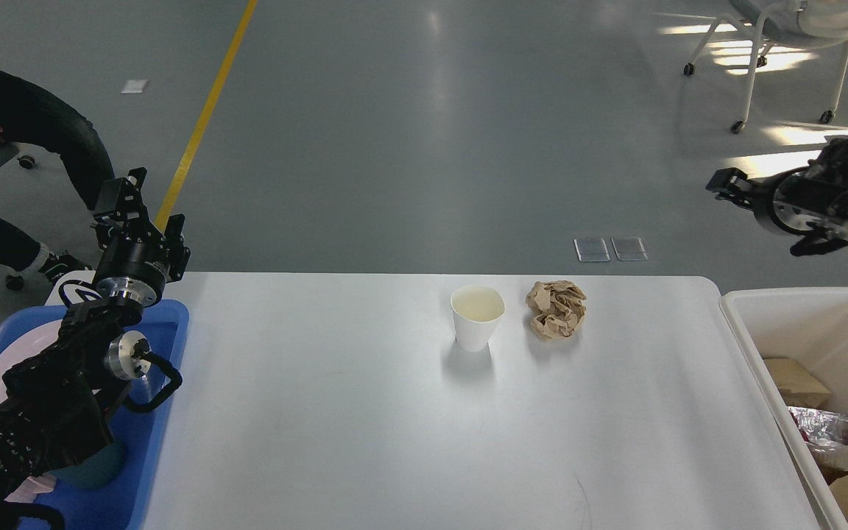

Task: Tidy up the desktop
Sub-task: 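Move the right gripper back over the small white paper cup, then grasp the small white paper cup with the right gripper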

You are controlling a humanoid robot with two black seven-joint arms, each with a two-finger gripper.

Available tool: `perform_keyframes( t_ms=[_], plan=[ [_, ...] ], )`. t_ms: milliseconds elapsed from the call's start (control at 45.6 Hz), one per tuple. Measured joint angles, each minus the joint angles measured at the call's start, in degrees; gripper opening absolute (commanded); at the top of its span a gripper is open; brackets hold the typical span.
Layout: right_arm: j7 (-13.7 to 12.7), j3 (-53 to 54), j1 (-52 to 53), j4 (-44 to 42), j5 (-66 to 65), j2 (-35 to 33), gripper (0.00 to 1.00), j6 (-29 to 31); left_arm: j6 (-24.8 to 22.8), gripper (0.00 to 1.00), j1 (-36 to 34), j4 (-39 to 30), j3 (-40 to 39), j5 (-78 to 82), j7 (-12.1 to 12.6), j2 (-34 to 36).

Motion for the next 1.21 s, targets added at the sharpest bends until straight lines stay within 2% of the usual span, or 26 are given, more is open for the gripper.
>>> perform_keyframes(
  t_ms=[154,439,526,658,833,921,1206],
  plan=[
    [0.1,0.2,9.4,6.7,0.0,4.1,1.0,9.5,0.0,0.97,0.0,0.0,0.0,0.0,0.0,0.0],
    [0.0,4.5,18.9,8.5,0.2,5.1,1.0,32.0,0.0,0.97,0.0,0.0,0.0,0.0,0.0,0.0],
    [0.0,4.8,19.8,9.5,0.2,5.0,1.0,34.8,0.0,0.97,0.0,0.0,0.0,0.0,0.0,0.0],
    [0.0,5.7,13.9,9.0,0.4,5.7,1.0,31.2,0.0,0.97,0.0,0.0,0.0,0.0,0.0,0.0],
    [0.0,8.2,2.9,6.1,0.5,6.5,1.0,17.7,0.0,0.97,0.0,0.0,0.0,0.0,0.0,0.0],
    [0.0,9.4,-1.0,5.0,0.5,7.9,1.0,12.8,0.0,0.97,0.0,0.0,0.0,0.0,0.0,0.0],
    [0.1,18.8,-10.8,-0.5,0.5,11.3,1.0,7.3,0.0,0.97,0.0,0.0,0.0,0.0,0.0,0.0]
  ],
)
